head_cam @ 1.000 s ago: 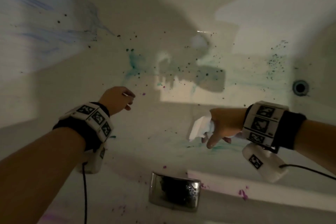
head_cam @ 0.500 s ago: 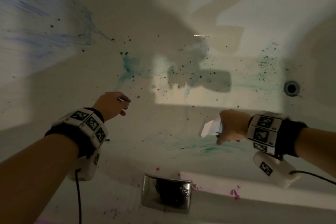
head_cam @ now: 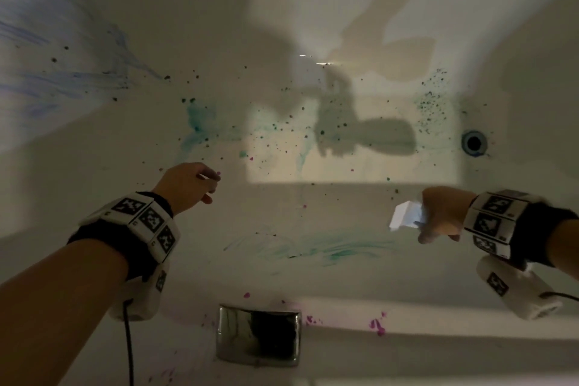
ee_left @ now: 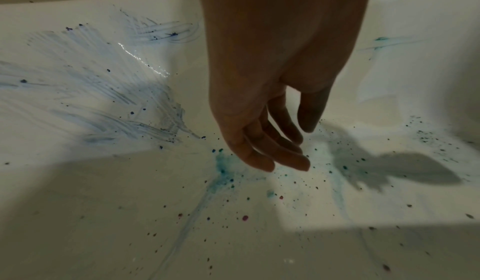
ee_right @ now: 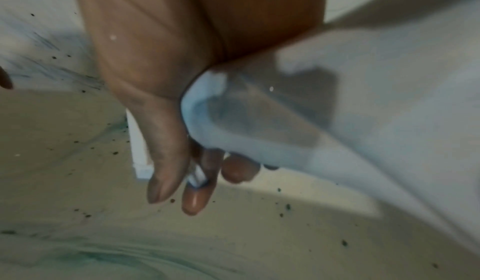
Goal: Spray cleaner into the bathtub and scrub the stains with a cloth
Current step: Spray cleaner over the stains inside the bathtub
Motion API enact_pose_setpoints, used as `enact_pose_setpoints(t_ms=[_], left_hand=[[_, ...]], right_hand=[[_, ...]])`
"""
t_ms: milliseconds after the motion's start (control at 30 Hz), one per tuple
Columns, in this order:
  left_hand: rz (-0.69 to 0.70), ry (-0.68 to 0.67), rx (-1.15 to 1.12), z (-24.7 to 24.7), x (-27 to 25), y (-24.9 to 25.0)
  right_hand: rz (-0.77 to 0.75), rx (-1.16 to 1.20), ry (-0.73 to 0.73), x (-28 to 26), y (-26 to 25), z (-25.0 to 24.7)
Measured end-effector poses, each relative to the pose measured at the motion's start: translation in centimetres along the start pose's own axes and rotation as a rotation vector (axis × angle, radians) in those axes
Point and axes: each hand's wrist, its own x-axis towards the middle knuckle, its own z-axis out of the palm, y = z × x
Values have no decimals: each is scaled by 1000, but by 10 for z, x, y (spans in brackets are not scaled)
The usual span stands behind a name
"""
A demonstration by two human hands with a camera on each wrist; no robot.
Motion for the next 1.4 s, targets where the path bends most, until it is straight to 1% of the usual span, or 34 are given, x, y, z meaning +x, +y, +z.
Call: enact_pose_setpoints(t_ms=[100, 200, 267, 333, 400, 433, 467, 567, 633, 733, 833, 900, 1067, 1167, 1233, 1333, 1400], left_hand=[[6, -5, 13, 3, 0, 4], [12, -1, 20, 5, 0, 6], [19, -5, 30, 7, -1, 7], [24, -11, 41, 9, -1, 9], [25, -14, 45, 11, -2, 10], [27, -14, 47, 12, -2, 10], [30, -15, 51, 12, -1, 10], [33, -11, 60, 12, 0, 9], [30, -12, 56, 11, 1, 8], [29, -13, 53, 9, 3, 7], [18, -1, 41, 5, 8, 2], [3, -1, 33, 3, 11, -2], [-22, -12, 22, 5, 14, -11], [-39, -13, 18, 4, 15, -17], [-47, -13, 10, 4, 16, -20], [-55, -13, 1, 3, 17, -21], [-52, -13, 0, 2, 18, -21]], right_hand=[[83, 57, 73, 1, 20, 7], [68, 186, 41, 1, 38, 14], [62, 281, 56, 3, 46, 21], [76, 273, 103, 3, 47, 25], [77, 259, 161, 4, 41, 28], [72, 274, 167, 5, 37, 28], [53, 301, 165, 7, 32, 27], [-5, 382, 95, 12, 16, 20], [-27, 341, 128, 15, 2, 15], [-42, 209, 191, 20, -21, 9], [-84, 160, 114, 20, -38, -2], [-126, 137, 88, 24, -45, -7], [-101, 140, 165, 38, -63, -7], [-150, 158, 87, 42, -70, -9], [-153, 150, 98, 44, -75, -8], [-131, 161, 156, 44, -82, -5], [-148, 181, 141, 42, -85, -7]])
